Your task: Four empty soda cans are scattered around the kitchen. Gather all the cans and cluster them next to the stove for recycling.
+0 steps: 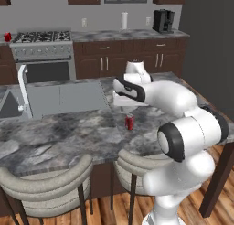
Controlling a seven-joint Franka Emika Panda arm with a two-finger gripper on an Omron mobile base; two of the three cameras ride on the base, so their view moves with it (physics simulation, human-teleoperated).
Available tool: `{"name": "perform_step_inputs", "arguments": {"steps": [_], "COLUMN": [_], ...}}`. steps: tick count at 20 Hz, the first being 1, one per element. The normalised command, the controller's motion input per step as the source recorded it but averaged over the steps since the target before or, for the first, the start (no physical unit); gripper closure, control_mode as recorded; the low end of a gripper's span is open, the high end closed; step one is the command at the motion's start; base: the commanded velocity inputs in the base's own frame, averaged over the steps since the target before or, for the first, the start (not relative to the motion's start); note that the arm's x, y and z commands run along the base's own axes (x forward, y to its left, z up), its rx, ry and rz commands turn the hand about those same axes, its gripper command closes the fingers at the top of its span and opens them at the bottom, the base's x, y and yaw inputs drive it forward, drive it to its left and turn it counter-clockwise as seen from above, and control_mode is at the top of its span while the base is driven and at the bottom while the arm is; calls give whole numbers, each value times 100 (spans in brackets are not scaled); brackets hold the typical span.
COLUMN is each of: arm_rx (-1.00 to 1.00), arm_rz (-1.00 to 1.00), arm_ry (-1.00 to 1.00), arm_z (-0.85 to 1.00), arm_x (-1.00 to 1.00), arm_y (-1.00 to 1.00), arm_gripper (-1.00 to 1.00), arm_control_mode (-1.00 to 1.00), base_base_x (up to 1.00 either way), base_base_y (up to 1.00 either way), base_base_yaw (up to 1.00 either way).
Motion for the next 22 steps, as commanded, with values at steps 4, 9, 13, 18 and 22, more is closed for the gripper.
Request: {"name": "perform_step_inputs", "arguments": {"steps": [4,9,13,18,22], "arm_rx": [2,0,-10,-3,2], "arm_rz": [-10,-4,0,0,-1], "arm_ry": [8,1,-14,-8,0], "arm_z": [-13,-26,-47,-37,-10], "arm_x": [84,39,13,12,16], "arm_y": [-6,-6,-16,-1,0], "arm_gripper": [-100,-100,-100,-100,-100], "arm_control_mode": [-100,-100,-100,-100,-100], "base_base_x": [0,0,0,0,0], "base_base_y": [0,0,0,0,0], "base_base_yaw": [0,0,0,0,0]}}
